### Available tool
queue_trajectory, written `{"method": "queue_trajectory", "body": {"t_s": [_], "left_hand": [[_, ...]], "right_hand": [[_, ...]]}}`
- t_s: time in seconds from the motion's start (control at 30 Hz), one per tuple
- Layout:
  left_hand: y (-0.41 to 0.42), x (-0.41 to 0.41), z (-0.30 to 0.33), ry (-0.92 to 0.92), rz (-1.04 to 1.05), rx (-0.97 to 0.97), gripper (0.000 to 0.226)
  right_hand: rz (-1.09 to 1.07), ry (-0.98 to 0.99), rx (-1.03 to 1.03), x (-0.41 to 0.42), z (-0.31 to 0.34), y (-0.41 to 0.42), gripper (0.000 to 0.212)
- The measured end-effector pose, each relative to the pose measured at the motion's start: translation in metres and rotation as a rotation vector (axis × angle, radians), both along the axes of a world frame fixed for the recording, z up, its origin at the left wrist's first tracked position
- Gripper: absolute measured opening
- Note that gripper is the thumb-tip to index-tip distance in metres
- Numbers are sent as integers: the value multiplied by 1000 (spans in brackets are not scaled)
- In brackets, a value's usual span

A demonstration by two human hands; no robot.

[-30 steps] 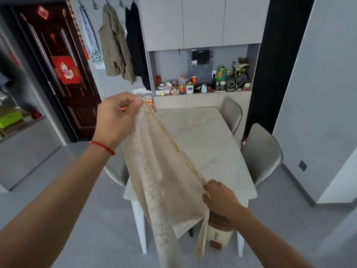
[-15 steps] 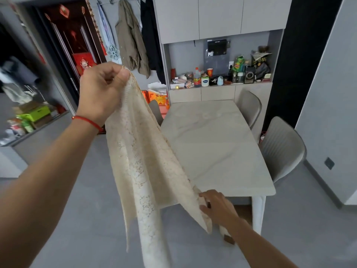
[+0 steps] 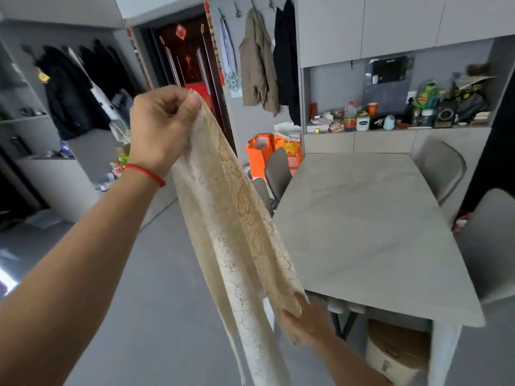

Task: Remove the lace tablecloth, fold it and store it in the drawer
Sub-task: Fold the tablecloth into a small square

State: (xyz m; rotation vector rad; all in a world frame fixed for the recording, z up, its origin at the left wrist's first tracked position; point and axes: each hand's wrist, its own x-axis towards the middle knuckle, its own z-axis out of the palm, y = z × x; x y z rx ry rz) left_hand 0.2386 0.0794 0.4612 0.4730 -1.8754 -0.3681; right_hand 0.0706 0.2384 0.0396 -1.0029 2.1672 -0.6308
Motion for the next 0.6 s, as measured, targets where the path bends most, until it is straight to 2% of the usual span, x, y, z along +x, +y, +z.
{"method": "queue_trajectory", "body": {"t_s": [0.07,0.2,0.33,0.5,0.6], "left_hand": [[-4,14,-2,9,-11,29,20],[-16,39,-20,37,-28,134,20],[-27,56,-34,62,-58,179,24],[-35,66,-32,105,-140,252,28],[-36,65,-31,114,-157,257,31]], "right_hand": [[-59,26,-6,-13,-7,6,64],[-106,102,51,-42,-23,25,68],[-190,157,71,-68,-36,49,57],[-45,99,134,-69,-47,68,53],[135,111,159,-47,-55,78,64]]}}
